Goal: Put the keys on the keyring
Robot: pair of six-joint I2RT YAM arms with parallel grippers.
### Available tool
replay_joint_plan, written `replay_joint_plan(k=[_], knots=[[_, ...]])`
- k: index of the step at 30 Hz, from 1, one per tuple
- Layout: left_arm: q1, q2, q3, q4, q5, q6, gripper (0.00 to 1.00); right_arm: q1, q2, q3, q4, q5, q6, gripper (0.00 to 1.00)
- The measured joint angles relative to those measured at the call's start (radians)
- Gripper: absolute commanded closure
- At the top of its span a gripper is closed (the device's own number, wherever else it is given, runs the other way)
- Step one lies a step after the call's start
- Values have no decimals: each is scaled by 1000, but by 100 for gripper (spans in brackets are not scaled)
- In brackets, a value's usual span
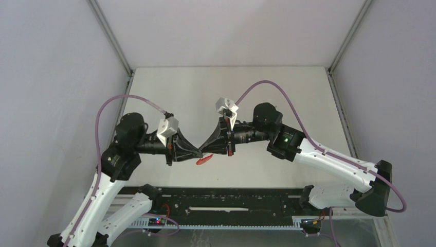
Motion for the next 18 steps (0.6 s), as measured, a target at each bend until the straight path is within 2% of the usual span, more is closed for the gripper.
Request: replay_joint_plan(k=[5, 10, 12, 15, 16, 18], knots=[[-1, -1, 0, 0, 18, -28, 99, -3, 6, 0, 16, -47, 13, 100], [-1, -1, 0, 5, 28, -69, 83, -5, 12, 2, 29, -69, 25, 100], [-1, -2, 0, 9, 31, -79, 81, -6, 14, 2, 34, -70, 30, 100], [-1, -5, 0, 16, 32, -88, 73, -6, 18, 2, 40, -70, 34, 100], [-1, -5, 0, 18, 33, -89, 74, -6, 18, 2, 42, -69, 35, 100], [-1, -7, 0, 26, 34, -95, 86, -6, 19, 2, 45, -70, 38, 100]])
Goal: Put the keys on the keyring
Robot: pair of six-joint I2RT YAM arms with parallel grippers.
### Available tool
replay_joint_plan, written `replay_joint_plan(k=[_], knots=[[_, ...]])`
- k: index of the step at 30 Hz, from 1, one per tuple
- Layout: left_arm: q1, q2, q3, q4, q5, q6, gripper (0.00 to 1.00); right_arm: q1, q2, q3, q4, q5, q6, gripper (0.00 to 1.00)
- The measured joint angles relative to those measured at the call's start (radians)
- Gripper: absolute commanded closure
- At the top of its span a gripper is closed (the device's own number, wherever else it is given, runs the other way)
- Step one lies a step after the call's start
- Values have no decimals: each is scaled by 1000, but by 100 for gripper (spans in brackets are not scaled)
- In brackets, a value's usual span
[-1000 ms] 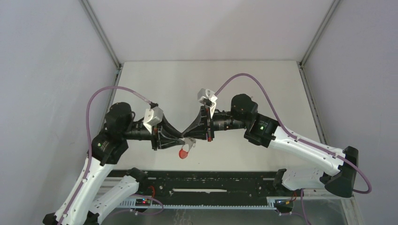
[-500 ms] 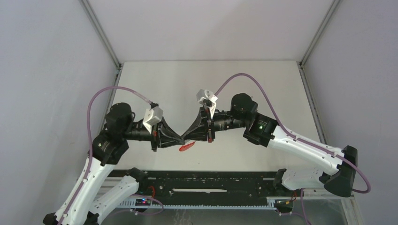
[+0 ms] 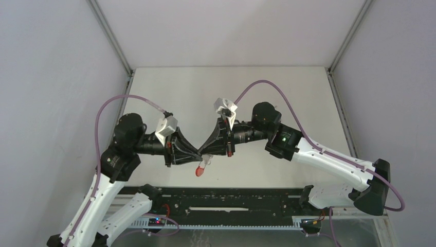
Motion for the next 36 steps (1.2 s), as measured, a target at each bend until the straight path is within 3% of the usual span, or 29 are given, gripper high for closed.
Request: replay_joint_plan(k=[5, 8, 16, 18, 22, 27, 32, 36], knots=[[0, -3, 0, -1, 7, 4, 99, 0, 0, 5, 0, -11, 7, 100], [0, -9, 0, -5, 8, 8, 100, 1, 0, 5, 0, -14, 9, 100], [0, -8, 0, -16, -8, 32, 100, -16, 0, 6, -9, -46, 19, 58], [0, -5, 0, -30, -23, 67, 100, -24, -6, 6, -23, -53, 16, 53], [0, -6, 1, -84, -73, 178, 100, -52, -40, 6, -64, -42, -8, 50], [0, -6, 1, -135, -117, 294, 100, -78, -86, 6, -93, -24, -40, 54], [-1, -10, -1, -172, -161, 369, 100, -88, -100, 11, -200, 107, -78, 44], [-1, -10, -40, -206, -230, 438, 80, -35, -61, -7, -310, 317, -119, 38]])
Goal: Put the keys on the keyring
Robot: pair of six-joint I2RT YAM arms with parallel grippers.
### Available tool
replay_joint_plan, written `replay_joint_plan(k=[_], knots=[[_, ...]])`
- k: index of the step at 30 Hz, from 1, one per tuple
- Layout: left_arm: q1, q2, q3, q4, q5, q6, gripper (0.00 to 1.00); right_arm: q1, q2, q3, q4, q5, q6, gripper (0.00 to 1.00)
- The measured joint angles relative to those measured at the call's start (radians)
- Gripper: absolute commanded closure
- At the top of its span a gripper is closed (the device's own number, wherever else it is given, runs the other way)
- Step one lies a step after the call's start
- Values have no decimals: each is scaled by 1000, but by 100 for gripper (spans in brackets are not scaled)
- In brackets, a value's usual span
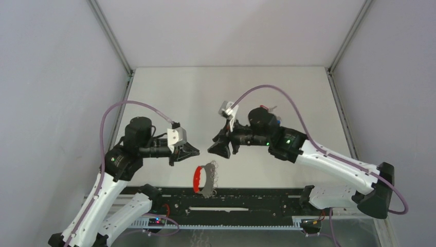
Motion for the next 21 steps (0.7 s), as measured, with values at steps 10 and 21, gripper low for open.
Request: replay_joint_plan(k=[10, 21], knots=[[163, 198, -30, -64, -108, 72, 17, 48, 285, -256, 13, 242, 64, 35], [210, 185, -36, -142, -131, 178, 20, -56, 429, -277, 219, 137, 92, 42]])
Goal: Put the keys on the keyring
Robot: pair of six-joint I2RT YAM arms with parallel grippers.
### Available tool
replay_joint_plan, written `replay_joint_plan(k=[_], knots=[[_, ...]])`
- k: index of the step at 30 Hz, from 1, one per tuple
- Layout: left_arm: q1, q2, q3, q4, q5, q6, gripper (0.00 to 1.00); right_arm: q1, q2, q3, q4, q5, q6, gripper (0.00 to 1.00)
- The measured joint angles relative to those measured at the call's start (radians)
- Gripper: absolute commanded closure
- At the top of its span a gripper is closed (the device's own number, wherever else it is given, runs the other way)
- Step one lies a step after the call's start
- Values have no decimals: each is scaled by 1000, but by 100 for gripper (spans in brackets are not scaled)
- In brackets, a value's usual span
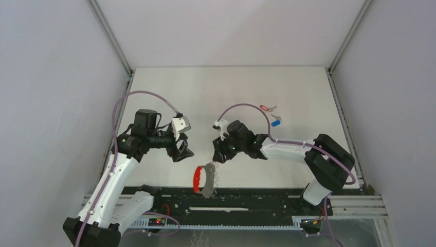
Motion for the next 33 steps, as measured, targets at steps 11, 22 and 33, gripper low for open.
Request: replay_joint_plan(k=[11, 22, 33], knots=[[0, 14, -3, -11, -16, 22, 22, -4, 142, -8, 87, -68, -3, 51], [0, 13, -3, -12, -16, 22, 23, 7, 144, -33, 111, -82, 8, 100], [0, 15, -6, -13, 58, 33, 7, 6, -185, -61, 84, -93, -51, 100]])
